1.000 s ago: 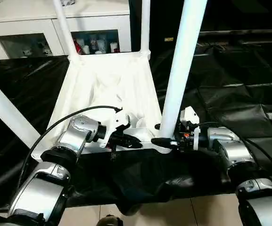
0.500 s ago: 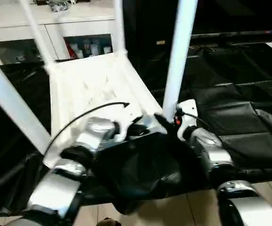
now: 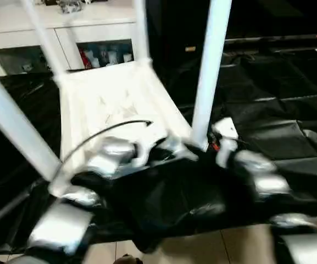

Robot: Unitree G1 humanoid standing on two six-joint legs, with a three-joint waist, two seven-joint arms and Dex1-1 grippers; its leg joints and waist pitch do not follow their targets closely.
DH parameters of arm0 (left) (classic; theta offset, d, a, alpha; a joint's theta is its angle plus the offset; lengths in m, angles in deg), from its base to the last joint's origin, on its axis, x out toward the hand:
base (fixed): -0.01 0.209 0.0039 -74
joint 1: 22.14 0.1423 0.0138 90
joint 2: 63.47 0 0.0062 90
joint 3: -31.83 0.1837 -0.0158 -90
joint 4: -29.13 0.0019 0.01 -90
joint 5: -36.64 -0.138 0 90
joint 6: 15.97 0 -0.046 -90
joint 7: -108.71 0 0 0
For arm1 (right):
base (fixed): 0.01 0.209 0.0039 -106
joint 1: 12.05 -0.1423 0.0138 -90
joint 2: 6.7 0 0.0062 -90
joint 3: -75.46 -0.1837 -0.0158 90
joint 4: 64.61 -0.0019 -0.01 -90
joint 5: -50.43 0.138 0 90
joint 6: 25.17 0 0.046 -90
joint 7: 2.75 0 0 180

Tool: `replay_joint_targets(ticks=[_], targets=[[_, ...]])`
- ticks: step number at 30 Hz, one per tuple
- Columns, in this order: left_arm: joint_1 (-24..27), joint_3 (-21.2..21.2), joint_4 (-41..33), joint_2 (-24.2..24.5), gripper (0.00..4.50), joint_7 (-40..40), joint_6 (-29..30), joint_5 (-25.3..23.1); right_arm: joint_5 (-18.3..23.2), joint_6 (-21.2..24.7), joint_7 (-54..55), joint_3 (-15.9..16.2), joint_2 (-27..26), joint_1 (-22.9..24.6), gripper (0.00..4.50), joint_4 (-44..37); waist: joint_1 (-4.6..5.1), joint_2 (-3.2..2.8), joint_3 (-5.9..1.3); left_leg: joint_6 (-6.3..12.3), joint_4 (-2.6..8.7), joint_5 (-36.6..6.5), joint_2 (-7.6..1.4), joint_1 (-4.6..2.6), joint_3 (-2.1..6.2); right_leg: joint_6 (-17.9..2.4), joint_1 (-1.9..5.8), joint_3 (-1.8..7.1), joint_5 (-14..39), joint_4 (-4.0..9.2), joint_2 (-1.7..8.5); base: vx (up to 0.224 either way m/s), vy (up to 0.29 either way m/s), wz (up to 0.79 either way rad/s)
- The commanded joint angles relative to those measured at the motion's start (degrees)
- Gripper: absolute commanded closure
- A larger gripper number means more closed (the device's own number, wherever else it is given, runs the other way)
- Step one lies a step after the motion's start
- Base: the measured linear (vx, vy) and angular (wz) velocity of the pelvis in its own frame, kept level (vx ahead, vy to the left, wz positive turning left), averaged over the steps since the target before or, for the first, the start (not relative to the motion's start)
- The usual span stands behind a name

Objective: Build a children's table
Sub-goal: Rotate leg to tighten

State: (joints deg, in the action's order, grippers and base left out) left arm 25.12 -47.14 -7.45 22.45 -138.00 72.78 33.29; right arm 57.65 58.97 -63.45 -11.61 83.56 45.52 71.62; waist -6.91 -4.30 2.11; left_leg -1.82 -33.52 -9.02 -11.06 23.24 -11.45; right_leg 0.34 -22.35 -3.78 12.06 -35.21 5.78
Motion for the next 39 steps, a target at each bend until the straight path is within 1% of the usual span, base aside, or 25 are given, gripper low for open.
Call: replay_joint_targets(ticks=[1, 3, 4, 9, 10, 11, 15, 16, 21, 22, 24, 25, 26, 27, 28, 29, 30, 31, 32, 34, 35, 36, 37, 38, 39], targets=[[1.0, 1.8, -1.8, -0.6, 4.5, -5.9, -1.1, 2.0, 1.0, 1.0, -6.1, 3.0, -0.3, 0.1, 0.91, -2.6, -0.17, 1.42, -3.66, 7.72, 3.25, -10.1, -2.5, -1.37, 1.15, -14.6, 2.07, 1.78, 4.0, 3.89, 3.24, 0.0, 0.0, 0.0], [1.7, 2.4, -2.3, 0.8, 4.5, -8.7, -1.4, 1.8, 0.9, 1.2, -8.5, 3.2, 1.3, 0.0, 0.91, -2.9, -0.29, 1.31, -3.61, 7.41, 3.35, -10.3, -2.65, -1.45, 1.17, -15.2, 1.94, 1.81, 4.4, 3.82, 3.23, 0.0, 0.0, 0.0], [1.8, 2.3, -2.3, 1.1, 4.5, -9.1, -1.3, 1.9, 0.7, 1.1, -9.0, 3.2, 1.8, -0.2, 0.91, -2.7, -0.41, 1.23, -3.64, 6.89, 3.46, -11.1, -2.8, -1.64, 1.19, -15.4, 1.82, 1.82, 5.1, 3.87, 3.26, 0.0, 0.0, 0.0], [2.0, 1.9, -2.9, 2.4, 4.5, -11.1, -0.7, 2.2, 1.7, 2.4, -12.4, 2.4, 3.4, -0.8, 1.06, -2.4, -0.87, 1.48, -3.52, 5.45, 3.64, -12.4, -2.77, -1.76, 1.1, -15.2, 1.85, 1.96, 6.2, 3.89, 3.39, 0.0, 0.0, 0.0], [2.0, 1.9, -2.9, 2.5, 4.5, -11.2, -0.7, 2.3, 1.8, 2.5, -12.5, 2.4, 3.5, -0.8, 1.06, -2.4, -0.9, 1.52, -3.6, 5.53, 3.6, -11.8, -2.72, -1.66, 1.14, -15.2, 2.03, 1.94, 5.6, 3.77, 3.48, 0.0, 0.0, 0.0], [2.1, 1.8, -3.1, 2.8, 4.5, -11.7, -0.5, 2.4, 2.2, 3.0, -13.1, 2.3, 3.6, -0.8, 1.33, -2.6, -0.89, 1.54, -3.66, 5.88, 3.46, -11.0, -2.68, -1.63, 1.08, -15.3, 1.97, 1.93, 4.5, 3.67, 3.47, 0.0, 0.0, 0.0], [1.9, 1.7, -3.1, 3.1, 4.5, -11.4, -0.4, 2.4, 2.7, 3.6, -13.8, 2.5, 3.1, -0.5, 1.45, -2.9, -0.97, 1.63, -3.69, 6.75, 3.25, -9.5, -2.61, -1.52, 1.03, -15.5, 1.91, 1.85, 3.3, 3.56, 3.44, 0.0, 0.0, 0.0], [1.9, 1.6, -3.1, 3.1, 4.5, -11.2, -0.4, 2.4, 2.9, 3.8, -13.9, 2.5, 2.9, -0.4, 1.68, -3.0, -1.01, 1.62, -3.73, 6.8, 3.22, -9.3, -2.62, -1.55, 1.04, -15.5, 1.91, 1.84, 3.3, 3.51, 3.43, 0.0, 0.0, 0.0], [1.6, 0.8, -2.7, 2.3, 4.5, -7.5, 0.0, 2.3, 3.4, 3.7, -11.6, 2.0, 0.9, 0.8, 1.79, -3.2, -0.99, 1.56, -3.65, 6.24, 3.34, -10.2, -2.67, -1.58, 1.07, -15.4, 1.83, 1.85, 4.5, 3.62, 3.43, 0.0, 0.0, 0.0], [1.0, 0.0, -1.9, 1.2, 4.5, -3.5, 0.3, 2.1, 2.6, 2.4, -6.9, 1.4, -0.6, 1.0, 1.8, -2.1, -0.94, 1.53, -3.58, 5.8, 3.48, -10.9, -2.8, -1.64, 1.08, -15.3, 1.68, 1.94, 5.5, 3.71, 3.49, 0.0, 0.0, 0.0], [0.4, -0.8, -1.2, 0.0, 4.5, 0.3, 0.4, 2.0, 1.2, 1.4, -1.2, 1.0, -2.1, 0.9, 1.8, -0.4, -0.8, 1.58, -3.47, 4.67, 3.7, -12.1, -2.72, -1.61, 1.15, -14.8, 1.76, 1.93, 7.7, 3.88, 3.53, 0.0, 0.0, 0.0], [0.3, -0.9, -1.0, -0.2, 4.5, 1.0, 0.5, 2.0, 0.9, 1.2, 0.1, 0.9, -2.4, 0.8, 1.8, -0.1, -0.5, 1.6, -3.32, 3.83, 3.89, -12.6, -2.6, -1.36, 1.24, -14.2, 1.92, 1.9, 9.2, 4.04, 3.6, 0.0, 0.0, 0.0], [0.2, -1.1, -0.9, -0.5, 4.5, 1.9, 0.5, 1.9, 0.5, 1.0, 1.5, 0.8, -2.8, 0.8, 1.81, 0.3, -0.37, 1.65, -3.32, 3.25, 3.94, -13.3, -2.56, -1.54, 1.23, -13.6, 1.86, 1.93, 10.6, 4.24, 3.62, 0.0, 0.0, 0.0], [-0.4, -1.4, -0.2, -1.5, 4.5, 5.3, 0.2, 1.5, -0.2, 0.9, 6.2, 0.3, -4.1, 0.5, 1.81, 1.7, -0.27, 1.59, -3.29, 3.09, 3.96, -13.6, -2.53, -1.62, 1.23, -13.5, 1.81, 1.95, 11.0, 4.34, 3.62, 0.0, 0.0, 0.0], [-1.6, -2.4, 1.1, -3.6, 4.5, 11.8, 0.6, 1.2, -0.9, 1.0, 14.7, -0.9, -7.0, 0.1, 1.81, 3.7, 0.18, 1.42, -3.16, 2.48, 4.09, -14.3, -2.53, -1.72, 1.22, -13.3, 1.52, 2.1, 11.7, 4.5, 3.57, 0.0, 0.0, 0.0], [-2.1, -2.8, 1.6, -4.6, 4.5, 14.4, 0.9, 1.1, -1.0, 1.3, 18.1, -1.6, -8.3, -0.1, 1.81, 4.4, 0.68, 1.29, -3.07, 1.47, 4.32, -15.8, -2.41, -1.96, 1.33, -13.2, 1.53, 2.09, 13.3, 4.73, 3.54, 0.0, 0.0, 0.0], [-2.4, -3.1, 1.8, -5.1, 4.5, 15.7, 1.0, 1.2, -1.0, 1.5, 19.7, -2.0, -9.0, -0.2, 1.81, 4.6, 0.81, 1.44, -3.11, 1.18, 4.3, -15.9, -2.35, -1.89, 1.38, -12.9, 1.7, 2.04, 13.7, 4.75, 3.58, 0.0, 0.0, 0.0], [-2.7, -3.3, 2.0, -5.8, 4.5, 17.3, 1.3, 1.2, -1.0, 1.7, 22.0, -2.3, -9.9, -0.4, 1.81, 4.9, 0.97, 1.45, -3.17, 1.17, 4.39, -15.5, -2.3, -1.83, 1.4, -12.6, 1.82, 2.03, 13.4, 4.81, 3.53, 0.0, 0.0, 0.0], [-3.0, -3.5, 2.1, -6.5, 4.5, 18.8, 1.5, 1.3, -1.3, 1.8, 24.4, -2.6, -10.9, -0.6, 1.81, 5.2, 1.06, 1.28, -3.19, 1.46, 4.27, -15.4, -2.3, -1.88, 1.28, -12.6, 1.62, 2.12, 12.5, 4.83, 3.45, 0.0, 0.0, 0.0], [-3.5, -3.9, 2.2, -8.2, 4.5, 22.1, 1.6, 1.3, -2.1, 1.7, 30.1, -2.9, -12.9, -1.4, 1.81, 6.4, 1.19, 1.18, -3.29, 1.99, 4.21, -14.6, -2.17, -1.73, 1.34, -12.7, 1.82, 2.07, 11.1, 4.73, 3.46, 0.0, 0.0, 0.0], [-3.6, -3.5, 1.9, -9.5, 4.5, 23.5, 1.1, 1.0, -3.1, 1.2, 32.3, -2.2, -14.6, -2.0, 1.81, 7.0, 1.21, 1.11, -3.36, 2.24, 4.16, -13.8, -2.21, -1.72, 1.34, -12.6, 1.77, 2.05, 9.9, 4.7, 3.43, 0.0, 0.0, 0.0], [-3.6, -3.5, 1.8, -9.7, 4.5, 23.7, 1.1, 1.0, -3.2, 1.1, 32.5, -2.1, -14.8, -2.1, 1.81, 7.0, 1.3, 1.12, -3.36, 2.4, 4.15, -13.7, -2.19, -1.69, 1.33, -12.7, 1.78, 2.02, 9.5, 4.66, 3.39, 0.0, 0.0, 0.0], [-3.6, -3.4, 1.9, -10.1, 4.5, 24.0, 0.9, 0.7, -3.5, 0.7, 32.4, -1.8, -15.4, -2.2, 1.81, 7.2, 1.29, 0.84, -3.43, 2.83, 4.09, -13.5, -2.11, -1.63, 1.35, -12.7, 1.89, 1.94, 8.7, 4.58, 3.39, 0.0, 0.0, 0.0], [-3.5, -3.2, 1.9, -10.3, 4.5, 23.8, 0.8, 0.6, -3.6, 0.1, 31.7, -1.4, -15.8, -2.0, 1.81, 6.9, 1.36, 0.97, -3.44, 3.09, 4.06, -13.4, -2.11, -1.63, 1.28, -12.7, 1.89, 1.92, 8.3, 4.65, 3.34, 0.0, 0.0, 0.0], [-3.4, -3.0, 1.9, -10.5, 4.5, 23.5, 0.6, 0.5, -3.5, -0.6, 30.7, -1.2, -16.2, -1.9, 1.25, 6.6, 1.36, 1.0, -3.53, 3.65, 3.95, -12.9, -2.06, -1.58, 1.25, -12.8, 2.03, 1.88, 7.2, 4.57, 3.35, 0.0, 0.0, 0.0]])
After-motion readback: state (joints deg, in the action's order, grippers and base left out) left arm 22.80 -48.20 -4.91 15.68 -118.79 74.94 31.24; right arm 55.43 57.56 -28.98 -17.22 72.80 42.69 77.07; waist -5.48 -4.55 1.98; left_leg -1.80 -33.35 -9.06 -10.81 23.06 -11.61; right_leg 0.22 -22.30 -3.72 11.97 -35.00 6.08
